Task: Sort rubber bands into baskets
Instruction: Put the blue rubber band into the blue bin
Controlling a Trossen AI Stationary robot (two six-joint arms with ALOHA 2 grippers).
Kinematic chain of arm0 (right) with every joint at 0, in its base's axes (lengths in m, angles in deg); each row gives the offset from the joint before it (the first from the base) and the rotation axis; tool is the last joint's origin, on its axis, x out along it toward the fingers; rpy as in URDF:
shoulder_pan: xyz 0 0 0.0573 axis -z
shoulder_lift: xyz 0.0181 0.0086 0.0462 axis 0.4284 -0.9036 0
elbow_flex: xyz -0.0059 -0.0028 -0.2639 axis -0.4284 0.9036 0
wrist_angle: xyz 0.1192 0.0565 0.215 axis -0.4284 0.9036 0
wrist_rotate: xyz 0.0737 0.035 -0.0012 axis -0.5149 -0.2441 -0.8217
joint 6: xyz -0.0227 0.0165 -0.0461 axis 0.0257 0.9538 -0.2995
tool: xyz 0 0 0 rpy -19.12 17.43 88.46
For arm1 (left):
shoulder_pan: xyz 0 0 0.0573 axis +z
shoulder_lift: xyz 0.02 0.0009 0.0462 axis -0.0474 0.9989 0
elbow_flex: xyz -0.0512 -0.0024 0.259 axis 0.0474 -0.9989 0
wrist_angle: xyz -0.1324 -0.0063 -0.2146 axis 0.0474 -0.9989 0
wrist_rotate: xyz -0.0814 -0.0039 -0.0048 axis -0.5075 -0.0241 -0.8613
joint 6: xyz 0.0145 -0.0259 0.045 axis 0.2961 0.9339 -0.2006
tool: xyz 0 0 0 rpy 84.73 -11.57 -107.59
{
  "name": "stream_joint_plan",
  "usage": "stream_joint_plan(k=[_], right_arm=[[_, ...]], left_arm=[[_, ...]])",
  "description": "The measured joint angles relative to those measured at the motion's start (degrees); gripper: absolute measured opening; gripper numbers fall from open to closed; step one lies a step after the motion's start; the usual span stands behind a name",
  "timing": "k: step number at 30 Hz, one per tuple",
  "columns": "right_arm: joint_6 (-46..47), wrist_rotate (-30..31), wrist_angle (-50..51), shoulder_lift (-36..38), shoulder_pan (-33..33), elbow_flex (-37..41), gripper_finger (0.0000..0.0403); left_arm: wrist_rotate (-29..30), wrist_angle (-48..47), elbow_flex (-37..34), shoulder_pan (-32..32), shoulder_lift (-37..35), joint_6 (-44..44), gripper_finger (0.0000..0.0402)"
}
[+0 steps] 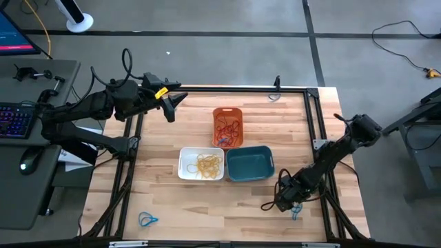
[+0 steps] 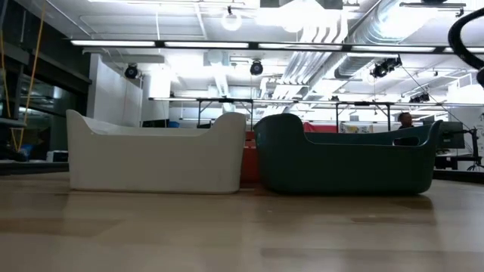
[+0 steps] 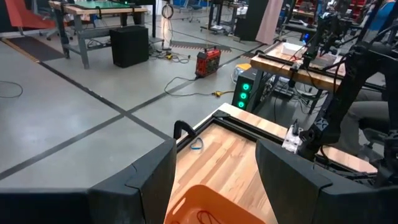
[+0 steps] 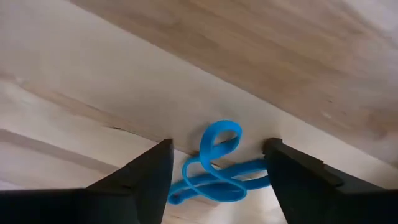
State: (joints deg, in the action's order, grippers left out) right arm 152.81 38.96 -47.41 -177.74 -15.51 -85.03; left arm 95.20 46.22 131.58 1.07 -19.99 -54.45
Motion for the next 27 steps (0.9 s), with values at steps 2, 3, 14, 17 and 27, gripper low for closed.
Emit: stream_joint_plan(k=[2, 3, 14, 17, 27], right_arm=[[0.06, -0.55, -0.35, -1.25, 0.06, -0.34, 0.0229], [0.01, -0.61, -0.19, -1.85, 0.04, -0.70, 0.0220], [-7.94, -0.44, 2.56, -0.68, 0.57, -7.22, 0.0016], [-12.76, -0.40, 2.88, 2.47, 2.01, -11.27, 0.0006], [-41.74, 17.80, 3.50, 6.77, 15.65, -26.48, 0.0001]], left_arm=[[0.01, 0.01, 0.00, 0.00, 0.01, 0.01, 0.0214], [-0.01, 0.00, 0.00, 0.00, 0.01, 0.04, 0.0214], [0.01, -0.02, 0.00, 0.00, 0.01, -0.07, 0.0214], [0.01, 0.03, 0.00, 0.01, 0.01, -0.10, 0.0214], [0.01, 0.13, 0.00, 0.33, 0.07, 0.42, 0.0214]])
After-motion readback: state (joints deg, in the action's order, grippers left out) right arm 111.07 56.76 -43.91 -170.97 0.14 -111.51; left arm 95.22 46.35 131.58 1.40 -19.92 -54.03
